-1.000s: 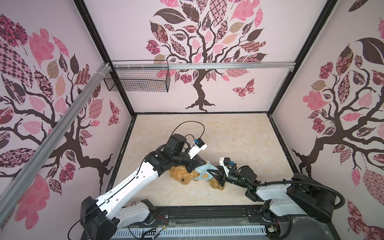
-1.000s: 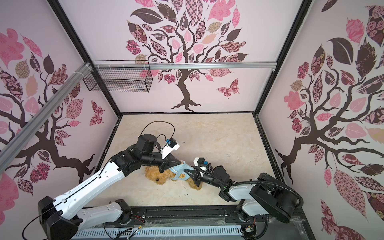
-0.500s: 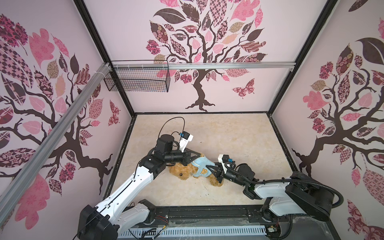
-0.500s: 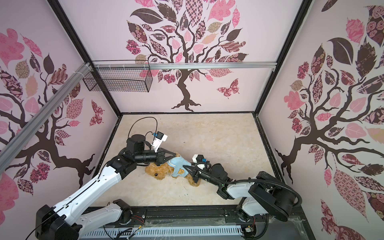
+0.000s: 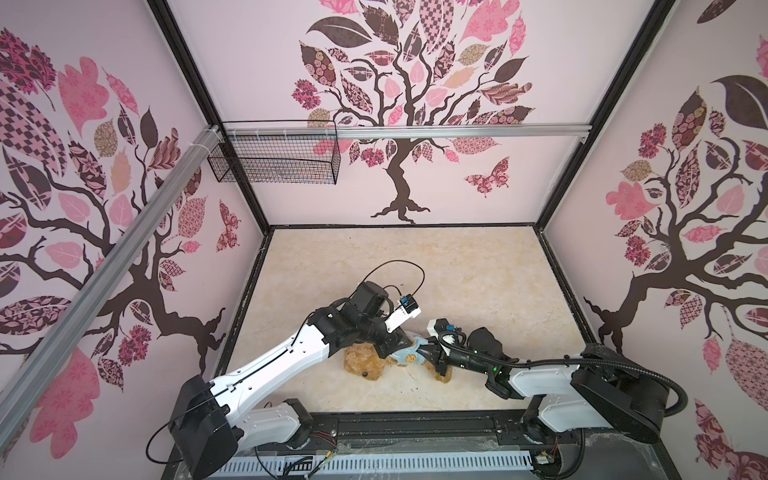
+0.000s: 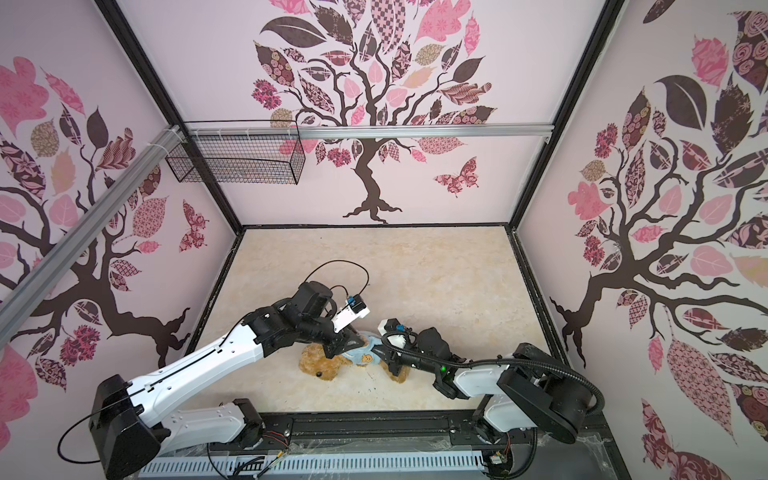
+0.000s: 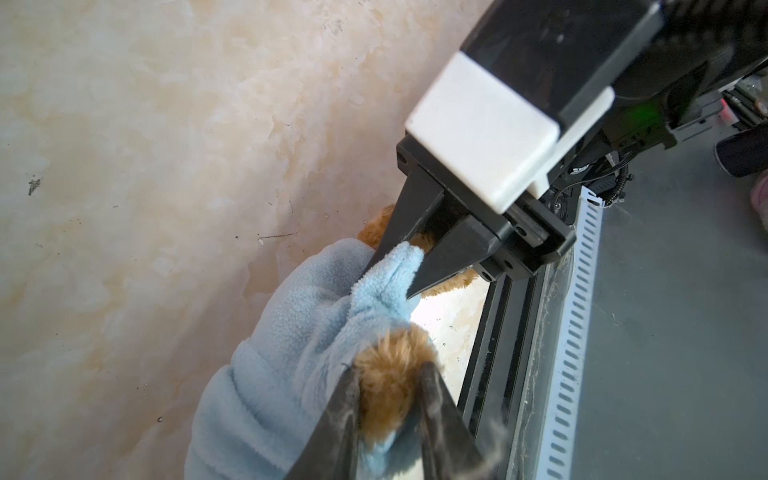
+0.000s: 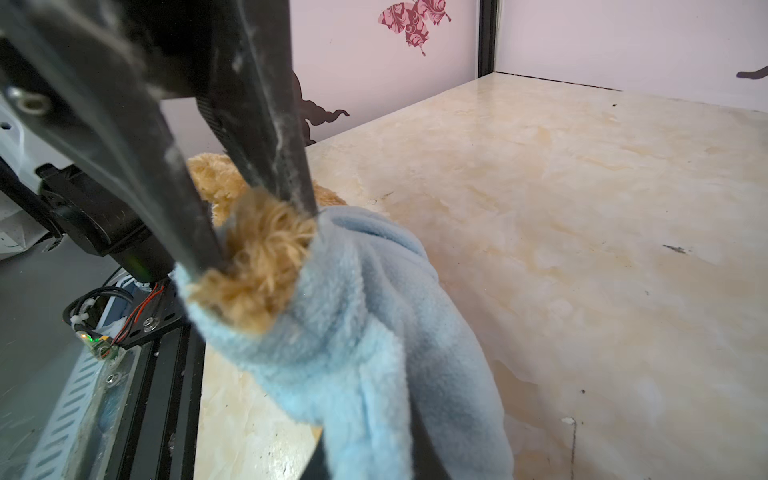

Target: Dress the teddy bear

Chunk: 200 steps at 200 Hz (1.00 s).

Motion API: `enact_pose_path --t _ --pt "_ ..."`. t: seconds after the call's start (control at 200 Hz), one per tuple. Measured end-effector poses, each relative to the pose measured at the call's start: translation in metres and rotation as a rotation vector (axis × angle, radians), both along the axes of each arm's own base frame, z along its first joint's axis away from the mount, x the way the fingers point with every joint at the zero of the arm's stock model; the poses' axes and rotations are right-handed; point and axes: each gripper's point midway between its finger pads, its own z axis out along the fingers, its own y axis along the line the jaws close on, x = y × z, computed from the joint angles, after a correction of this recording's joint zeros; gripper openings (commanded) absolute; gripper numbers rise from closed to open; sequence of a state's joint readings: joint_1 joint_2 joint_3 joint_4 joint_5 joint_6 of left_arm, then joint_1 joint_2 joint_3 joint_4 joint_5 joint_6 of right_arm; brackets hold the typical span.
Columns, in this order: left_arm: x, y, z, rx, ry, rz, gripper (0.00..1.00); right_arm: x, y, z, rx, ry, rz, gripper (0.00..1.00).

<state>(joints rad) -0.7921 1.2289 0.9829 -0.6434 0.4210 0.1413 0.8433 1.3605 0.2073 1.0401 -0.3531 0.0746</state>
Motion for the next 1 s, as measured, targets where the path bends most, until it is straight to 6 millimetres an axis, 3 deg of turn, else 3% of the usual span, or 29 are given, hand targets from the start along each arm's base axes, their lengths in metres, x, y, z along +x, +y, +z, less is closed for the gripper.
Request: enact_pose_path --t 0.435,0.685,0.82,0.89,1.0 --pt "0.006 -0.010 -0.014 0.165 -0.048 -0.071 0.36 -0.002 0.000 -0.001 0.000 0.008 0.009 0.10" --pt "0.014 -0.018 -0.018 0.185 -0.007 -0.023 0.00 0.003 -0.002 -0.003 0.004 0.036 -0.024 0.10" --pt "0.032 -0.019 0.015 -0.011 0.048 0.128 0.00 0.012 -0.009 -0.004 0.022 0.064 -0.104 0.10" --pt "0.050 -0.004 0.039 -0.199 0.083 0.275 0.00 0.018 -0.011 0.005 0.066 0.064 -0.141 0.11" --pt "0.063 0.017 0.054 -0.398 0.174 0.427 0.00 0.027 -0.011 0.024 0.139 0.054 -0.182 0.13"
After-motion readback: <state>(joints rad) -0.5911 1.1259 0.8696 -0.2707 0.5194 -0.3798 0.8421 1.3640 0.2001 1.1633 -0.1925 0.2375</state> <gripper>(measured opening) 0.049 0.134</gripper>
